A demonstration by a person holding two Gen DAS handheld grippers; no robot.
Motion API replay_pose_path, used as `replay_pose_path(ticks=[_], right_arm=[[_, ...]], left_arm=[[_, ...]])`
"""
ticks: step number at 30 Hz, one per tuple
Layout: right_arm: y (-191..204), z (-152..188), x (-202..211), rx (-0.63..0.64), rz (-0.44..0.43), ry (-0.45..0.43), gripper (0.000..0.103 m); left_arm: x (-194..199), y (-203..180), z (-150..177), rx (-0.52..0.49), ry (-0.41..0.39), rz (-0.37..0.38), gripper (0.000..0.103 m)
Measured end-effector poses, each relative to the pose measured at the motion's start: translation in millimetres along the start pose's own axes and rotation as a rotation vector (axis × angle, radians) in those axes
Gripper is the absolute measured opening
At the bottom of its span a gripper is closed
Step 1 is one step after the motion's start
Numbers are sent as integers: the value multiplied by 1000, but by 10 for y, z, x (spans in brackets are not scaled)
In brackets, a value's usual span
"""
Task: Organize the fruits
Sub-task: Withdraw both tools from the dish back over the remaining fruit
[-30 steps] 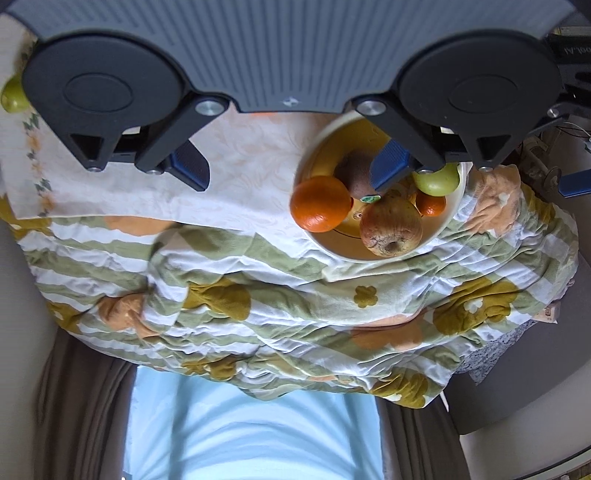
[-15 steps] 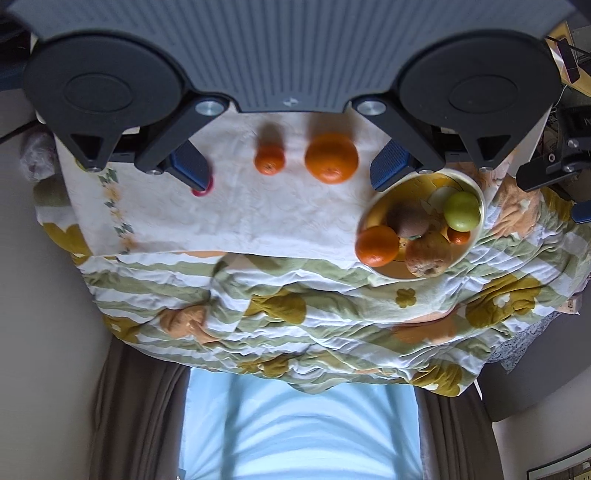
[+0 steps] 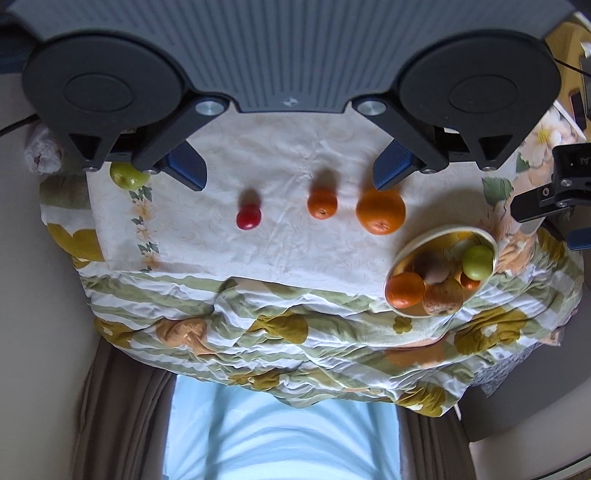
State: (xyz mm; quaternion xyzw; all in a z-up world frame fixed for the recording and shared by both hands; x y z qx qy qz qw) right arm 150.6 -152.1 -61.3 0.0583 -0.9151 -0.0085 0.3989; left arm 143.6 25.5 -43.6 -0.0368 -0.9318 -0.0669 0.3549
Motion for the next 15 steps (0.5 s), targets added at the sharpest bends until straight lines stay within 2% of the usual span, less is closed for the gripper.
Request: replay_pose_path(ticks=[7,15], right_arm=[[-306,49,-274,105,-39,17,103],[-569,58,-776,135,-120,29,103]], left_arm=[[-331,-346,53,13,22,-29,102],[-899,-563,111,0,40,-67,102]])
Point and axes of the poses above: each gripper's, at about its wrist camera, not at the fingertips, and x roughly against the way its jaws point, y to its left, z to its underside, the point moved 9 cm from there along -x, roughly the way its jaws point, and after that the axes turned 6 degrees about -x, right-handed, at the moved point
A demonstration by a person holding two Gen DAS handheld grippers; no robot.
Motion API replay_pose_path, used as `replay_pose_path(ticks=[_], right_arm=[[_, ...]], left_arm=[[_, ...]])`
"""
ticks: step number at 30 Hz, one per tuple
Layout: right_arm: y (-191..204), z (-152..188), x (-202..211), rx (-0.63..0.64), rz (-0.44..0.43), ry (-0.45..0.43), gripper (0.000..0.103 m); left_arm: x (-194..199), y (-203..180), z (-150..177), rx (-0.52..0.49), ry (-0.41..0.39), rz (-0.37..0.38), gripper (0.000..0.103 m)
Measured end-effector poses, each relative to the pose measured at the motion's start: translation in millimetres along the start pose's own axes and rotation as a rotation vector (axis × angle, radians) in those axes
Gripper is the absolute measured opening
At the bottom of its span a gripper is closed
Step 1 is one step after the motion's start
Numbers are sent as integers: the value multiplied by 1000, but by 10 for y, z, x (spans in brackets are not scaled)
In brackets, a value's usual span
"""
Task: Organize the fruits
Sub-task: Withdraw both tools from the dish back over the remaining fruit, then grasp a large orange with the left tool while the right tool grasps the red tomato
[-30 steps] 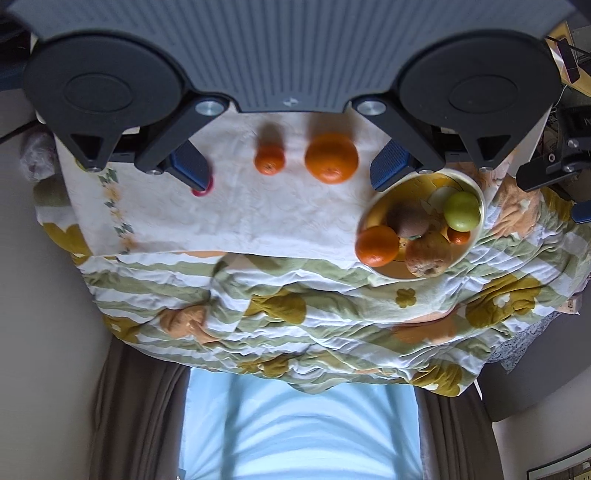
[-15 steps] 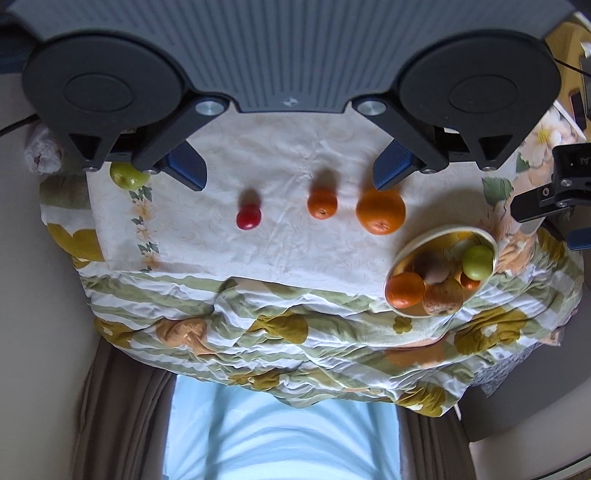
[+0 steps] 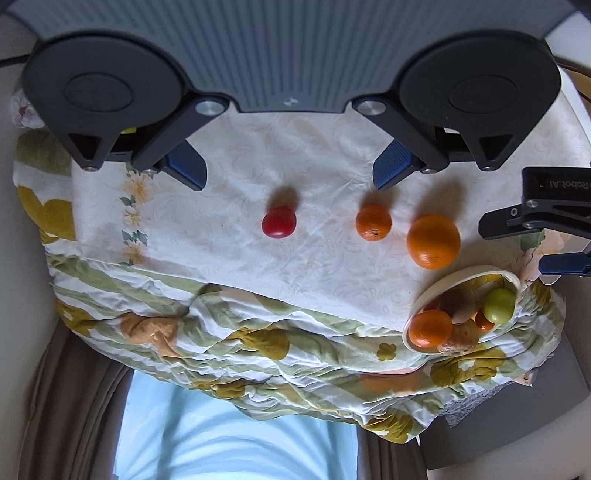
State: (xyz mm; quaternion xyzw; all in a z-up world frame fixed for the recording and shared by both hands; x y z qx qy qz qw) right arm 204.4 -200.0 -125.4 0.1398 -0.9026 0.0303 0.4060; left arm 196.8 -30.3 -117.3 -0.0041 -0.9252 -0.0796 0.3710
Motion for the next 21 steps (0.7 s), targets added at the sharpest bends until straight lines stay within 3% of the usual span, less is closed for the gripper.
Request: replay_pose_path(ticks=[7,19,21], right_arm=[[-147,-6,-423,3,-44,25,103],[-155,-38,-802,12,-69,44,103],[-159,-42,-838,9,-74,48,95]], left_arm=[[-360,-86,42,-17,34,-36,98],[-644,-143,65,-9,80,-20,68],[-643,-168,55,-8,77,-17,65]])
Point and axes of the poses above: each gripper's, at about its wrist camera, not at the fingertips, and x roughly against the way its jaws point, y to its left, z to its underside, the point moved 9 cm from there along -x, roughly the way its jaws point, and after that the axes turned 6 degrees about -x, right-handed, at the moved point
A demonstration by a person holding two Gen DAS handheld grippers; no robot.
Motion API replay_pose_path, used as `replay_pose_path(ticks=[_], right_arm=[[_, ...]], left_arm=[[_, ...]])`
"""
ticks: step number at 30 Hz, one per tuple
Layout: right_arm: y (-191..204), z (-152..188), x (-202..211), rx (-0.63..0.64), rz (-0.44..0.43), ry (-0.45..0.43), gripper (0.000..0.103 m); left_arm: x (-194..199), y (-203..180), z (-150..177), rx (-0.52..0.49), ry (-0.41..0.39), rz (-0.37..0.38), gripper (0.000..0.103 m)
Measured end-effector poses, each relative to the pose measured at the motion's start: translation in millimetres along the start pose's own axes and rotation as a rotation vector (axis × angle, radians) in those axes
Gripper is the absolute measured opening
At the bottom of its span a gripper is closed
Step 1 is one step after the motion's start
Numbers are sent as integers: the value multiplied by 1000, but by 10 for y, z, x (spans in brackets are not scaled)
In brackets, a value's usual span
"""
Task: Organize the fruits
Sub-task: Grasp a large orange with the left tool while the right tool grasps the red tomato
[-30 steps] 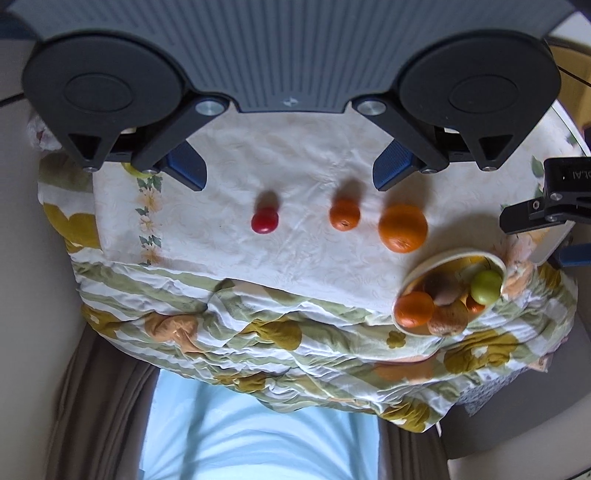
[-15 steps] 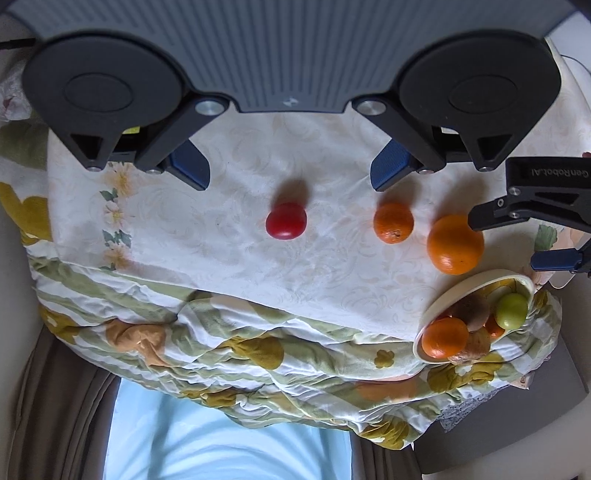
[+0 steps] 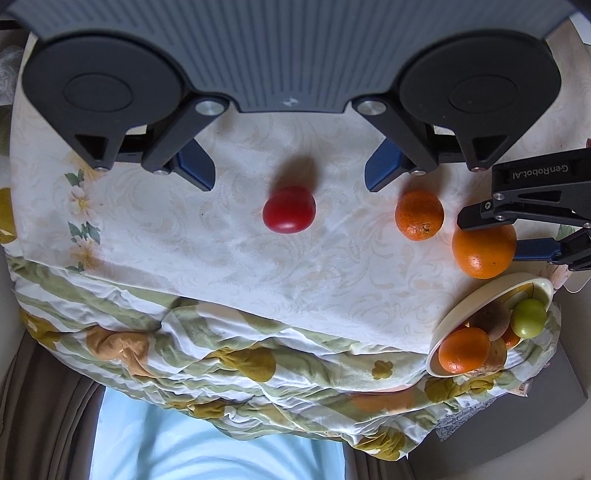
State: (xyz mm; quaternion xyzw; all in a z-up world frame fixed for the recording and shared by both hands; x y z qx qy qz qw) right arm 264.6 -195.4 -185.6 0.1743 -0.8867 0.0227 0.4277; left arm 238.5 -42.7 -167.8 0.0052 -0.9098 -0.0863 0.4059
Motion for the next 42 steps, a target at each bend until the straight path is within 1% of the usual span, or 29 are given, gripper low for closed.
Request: replay_pose_path(ticks=[6,13,16,17,23,31,38,42], right_arm=[[-23,-37,-105,-7,5,3,82],[-19,-96,-184,-17,4,-16,69],[-14,-115,-196,-15,7,-32,57],[-14,-121,-194,-14,8,-35,49],[-7,-127,-168,-35,1,-32,49],[88,-175,45,-26,-4,-52,49],[254,-243,302,-12,-2,-65,49],[430,-293,467,-8,1,-74,49]], left_arm=[[28,-18,26,-15,-5,-9,65],[39,0,41,-13,-9,6,64],[53,1,54,-7,-16,4,64],[51,8,55,-3,-18,5,64],[120,27,49,4,-34,11,64],[362,85,17,28,-57,14,64],[672,228,-63,51,-93,22,64],[814,372,-104,56,-104,32,64]])
Point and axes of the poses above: each gripper's, at about its wrist camera, not at the fingertips, and x roughly against the way its jaws point, y to its left, z to its underside, the point moved 9 cm from there along -x, roughly the way its jaws point, and after that the axes turned 6 degrees about -x, right-handed, at the moved point
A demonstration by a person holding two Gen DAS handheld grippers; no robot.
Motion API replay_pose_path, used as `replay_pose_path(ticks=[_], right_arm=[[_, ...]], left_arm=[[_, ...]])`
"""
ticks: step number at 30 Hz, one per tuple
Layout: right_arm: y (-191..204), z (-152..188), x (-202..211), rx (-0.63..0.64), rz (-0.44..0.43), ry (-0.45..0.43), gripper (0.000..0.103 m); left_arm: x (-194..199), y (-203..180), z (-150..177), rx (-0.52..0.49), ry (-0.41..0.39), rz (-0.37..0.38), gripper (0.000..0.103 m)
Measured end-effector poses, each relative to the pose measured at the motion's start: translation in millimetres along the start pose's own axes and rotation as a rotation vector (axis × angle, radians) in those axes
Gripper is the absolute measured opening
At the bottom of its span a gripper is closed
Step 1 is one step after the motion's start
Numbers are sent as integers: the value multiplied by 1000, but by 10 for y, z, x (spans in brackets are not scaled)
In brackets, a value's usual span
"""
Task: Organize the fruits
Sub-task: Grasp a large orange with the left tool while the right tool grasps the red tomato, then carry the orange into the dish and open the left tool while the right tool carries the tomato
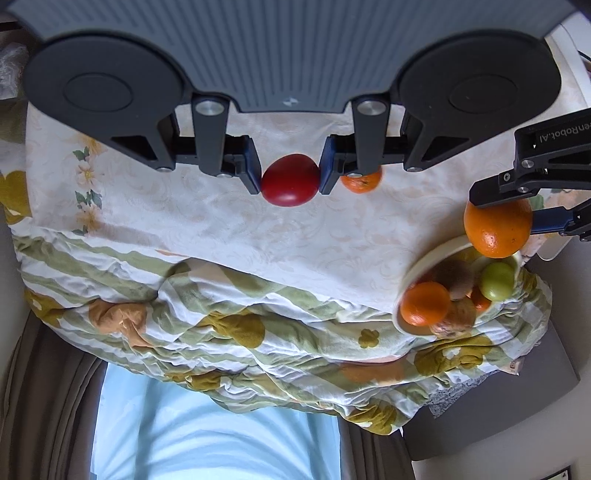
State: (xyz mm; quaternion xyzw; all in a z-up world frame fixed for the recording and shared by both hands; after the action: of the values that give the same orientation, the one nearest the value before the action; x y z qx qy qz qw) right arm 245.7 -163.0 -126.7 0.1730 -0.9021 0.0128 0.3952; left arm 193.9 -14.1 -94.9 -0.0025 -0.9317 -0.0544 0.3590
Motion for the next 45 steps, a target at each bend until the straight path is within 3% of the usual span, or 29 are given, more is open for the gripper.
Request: replay_pose_path(ticks=[13,25,38,45], right_arm=[[725,-234,170,-59,19,-14,49],[1258,-403,-97,-150,80,-10,49],[1389,-411,-394,-252,173,13,49],[1367,-386,-400,-282,212,19,49]], left_arm=[[129,675,-179,-59,-18,48,64],[-354,1135,-146,-201,30,133,64],[-748,1089,-33,-426,33,225,64],[-827,1055,6,-475,40,233,69]])
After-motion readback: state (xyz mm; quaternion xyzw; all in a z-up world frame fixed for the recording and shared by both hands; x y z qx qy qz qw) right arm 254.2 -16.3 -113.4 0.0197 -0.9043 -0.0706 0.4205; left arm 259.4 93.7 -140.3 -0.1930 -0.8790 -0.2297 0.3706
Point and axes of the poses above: each gripper's, at about its wrist camera, not at the fingertips, and x roughly against the way its jaws point, y to its left, z to its underside, the point moved 9 cm from there along -x, roughly the way its jaws point, and after that the axes turned 6 degrees about -x, right-handed, at the moved point
